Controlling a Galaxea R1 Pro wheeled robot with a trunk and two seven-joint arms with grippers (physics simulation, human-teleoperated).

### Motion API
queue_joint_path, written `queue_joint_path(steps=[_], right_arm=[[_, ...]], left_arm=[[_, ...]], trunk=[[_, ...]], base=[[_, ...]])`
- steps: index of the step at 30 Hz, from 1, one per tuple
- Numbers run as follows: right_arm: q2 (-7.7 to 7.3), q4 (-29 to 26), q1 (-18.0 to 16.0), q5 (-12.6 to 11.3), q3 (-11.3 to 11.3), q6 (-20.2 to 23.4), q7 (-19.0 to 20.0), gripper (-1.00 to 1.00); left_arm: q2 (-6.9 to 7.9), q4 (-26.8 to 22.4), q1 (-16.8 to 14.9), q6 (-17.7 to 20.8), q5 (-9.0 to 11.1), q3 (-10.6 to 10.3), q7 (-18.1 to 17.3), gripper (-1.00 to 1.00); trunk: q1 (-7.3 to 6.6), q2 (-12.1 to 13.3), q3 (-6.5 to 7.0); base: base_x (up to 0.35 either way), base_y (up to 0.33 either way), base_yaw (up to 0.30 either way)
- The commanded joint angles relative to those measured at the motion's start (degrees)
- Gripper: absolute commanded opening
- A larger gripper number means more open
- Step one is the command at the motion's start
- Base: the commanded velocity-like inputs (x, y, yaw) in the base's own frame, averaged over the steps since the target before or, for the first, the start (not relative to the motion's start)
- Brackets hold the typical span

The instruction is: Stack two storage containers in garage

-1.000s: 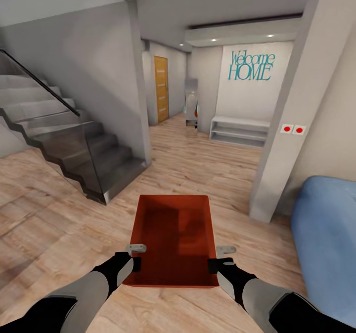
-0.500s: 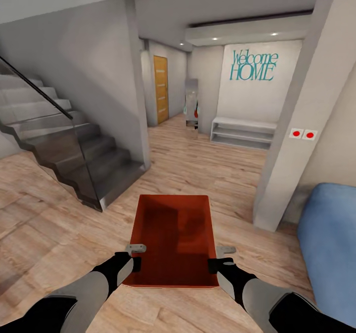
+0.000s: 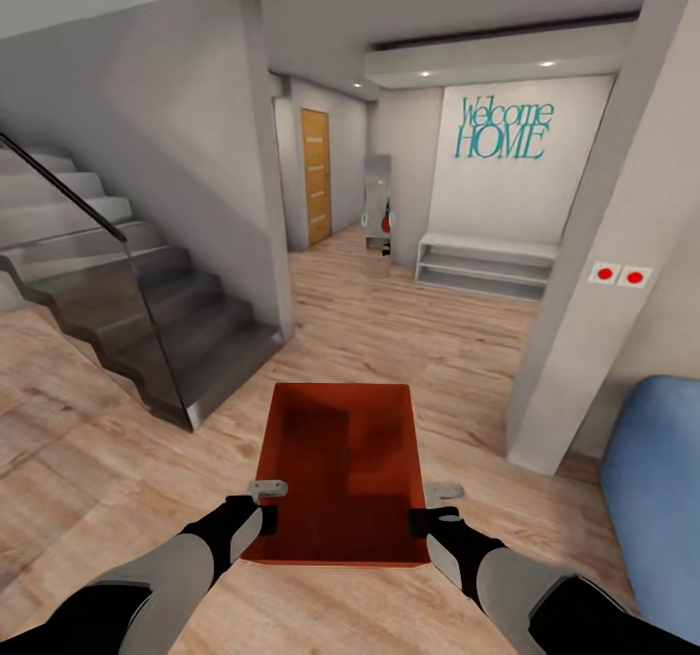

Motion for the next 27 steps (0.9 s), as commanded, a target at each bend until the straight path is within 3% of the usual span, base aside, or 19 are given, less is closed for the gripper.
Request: queue_joint_path(steps=[1,27], right_arm=[[0.01,-0.06,0.01,-0.94,1.08,0.34,-0.25,-1.0],[0.04,-0.05,0.01,-0.94,1.08,0.35,-0.25,-1.0]], left_arm=[[0.43,-0.32,-0.06,0.07,-1.81,0.72,0.65,-1.0],[0.43,-0.3,-0.05,0.03,-1.81,0.72,0.65,-1.0]], trunk=[[0.07,-0.12,-0.12],[0.07,-0.12,-0.12]], base=[[0.321,0.0,0.0],[0.321,0.0,0.0]])
